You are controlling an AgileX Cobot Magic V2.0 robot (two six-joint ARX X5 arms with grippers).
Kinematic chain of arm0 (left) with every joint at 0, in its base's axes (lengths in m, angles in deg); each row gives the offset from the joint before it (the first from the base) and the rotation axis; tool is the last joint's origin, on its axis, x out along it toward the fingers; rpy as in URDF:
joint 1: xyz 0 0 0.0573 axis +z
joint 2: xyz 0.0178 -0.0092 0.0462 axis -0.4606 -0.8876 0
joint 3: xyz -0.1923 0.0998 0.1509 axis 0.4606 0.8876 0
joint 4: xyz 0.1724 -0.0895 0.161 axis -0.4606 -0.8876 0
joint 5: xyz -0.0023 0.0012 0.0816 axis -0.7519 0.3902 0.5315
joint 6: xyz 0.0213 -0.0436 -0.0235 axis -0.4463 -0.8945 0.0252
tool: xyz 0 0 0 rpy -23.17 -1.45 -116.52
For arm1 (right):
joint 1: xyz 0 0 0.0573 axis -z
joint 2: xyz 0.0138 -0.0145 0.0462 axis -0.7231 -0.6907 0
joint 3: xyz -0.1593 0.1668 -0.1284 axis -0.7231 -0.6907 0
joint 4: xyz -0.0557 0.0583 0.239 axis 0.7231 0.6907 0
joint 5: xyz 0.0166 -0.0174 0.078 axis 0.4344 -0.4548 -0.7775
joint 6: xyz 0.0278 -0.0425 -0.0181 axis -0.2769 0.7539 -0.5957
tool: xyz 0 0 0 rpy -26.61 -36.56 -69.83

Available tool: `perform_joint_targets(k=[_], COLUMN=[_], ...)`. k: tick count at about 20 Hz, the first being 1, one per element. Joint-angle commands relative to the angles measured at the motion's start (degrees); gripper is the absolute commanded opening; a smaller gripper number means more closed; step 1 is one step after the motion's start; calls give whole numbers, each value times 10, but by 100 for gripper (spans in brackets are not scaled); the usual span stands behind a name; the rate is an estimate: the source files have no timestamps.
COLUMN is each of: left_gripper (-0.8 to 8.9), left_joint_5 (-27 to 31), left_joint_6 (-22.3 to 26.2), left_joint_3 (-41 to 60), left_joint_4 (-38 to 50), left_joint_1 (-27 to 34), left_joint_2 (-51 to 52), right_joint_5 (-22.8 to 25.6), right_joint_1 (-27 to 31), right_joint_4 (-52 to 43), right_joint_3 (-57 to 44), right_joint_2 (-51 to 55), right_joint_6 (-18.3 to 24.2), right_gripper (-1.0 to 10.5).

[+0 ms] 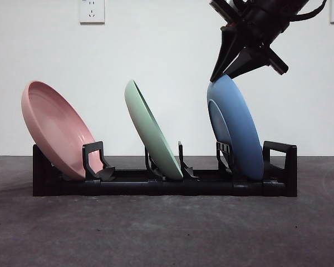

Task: Place the plate

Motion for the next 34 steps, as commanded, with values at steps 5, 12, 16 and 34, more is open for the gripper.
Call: perform_joint_targets(k=[5,12,16,34], left_gripper=[428,428,428,428], left_joint_5=[-2,-2,-2,1], left_joint_6=[6,7,7,21], left_joint_3=[-12,-12,-12,-12], left_joint_4=[6,6,6,6], left_joint_1=[-1,-1,-1,-1], left_joint_2=[-2,-2,-2,-3], right_joint_5=[-17,-88,-114,214], right_joint_1=[-4,-5,-9,-338], right_joint_4=[6,53,53,-195], right_joint_3=[17,42,48,-243], right_joint_2=[-7,42,102,426], right_joint_6=[-2,-8,11,138], right_gripper=[14,14,14,14])
